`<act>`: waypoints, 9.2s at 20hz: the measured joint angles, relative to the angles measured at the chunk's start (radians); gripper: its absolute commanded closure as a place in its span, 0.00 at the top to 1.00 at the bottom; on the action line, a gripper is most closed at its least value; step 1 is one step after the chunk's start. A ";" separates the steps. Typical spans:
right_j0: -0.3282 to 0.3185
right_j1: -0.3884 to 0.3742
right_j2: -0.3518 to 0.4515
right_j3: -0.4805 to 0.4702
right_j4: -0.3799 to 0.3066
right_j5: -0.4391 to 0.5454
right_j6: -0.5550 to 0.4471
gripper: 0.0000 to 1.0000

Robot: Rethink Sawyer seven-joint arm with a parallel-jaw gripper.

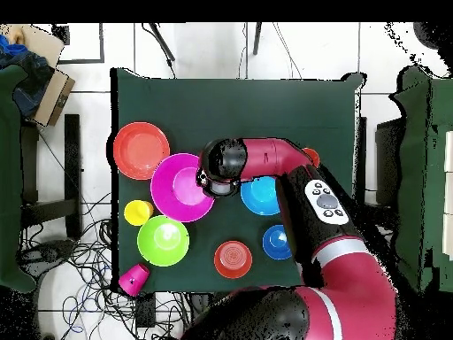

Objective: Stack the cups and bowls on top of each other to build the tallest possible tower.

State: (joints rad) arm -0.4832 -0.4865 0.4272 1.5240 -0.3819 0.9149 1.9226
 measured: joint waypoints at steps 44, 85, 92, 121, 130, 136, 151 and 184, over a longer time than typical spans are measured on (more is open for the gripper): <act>-0.004 -0.038 0.000 -0.028 0.000 0.179 0.000 0.00; -0.001 -0.030 0.001 -0.147 -0.001 0.280 0.000 0.00; -0.001 -0.030 0.001 -0.147 -0.001 0.280 0.000 0.00; 0.009 -0.021 0.003 -0.220 -0.001 0.416 0.000 0.00; 0.009 -0.001 0.005 -0.242 -0.001 0.430 0.000 0.00; 0.009 0.005 0.005 -0.251 -0.004 0.430 0.000 0.00; 0.029 0.051 0.006 -0.336 -0.011 0.491 0.000 0.00; 0.045 0.083 0.008 -0.375 -0.015 0.554 0.000 0.00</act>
State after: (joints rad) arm -0.4379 -0.4038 0.4354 1.1493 -0.3966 1.4692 1.9228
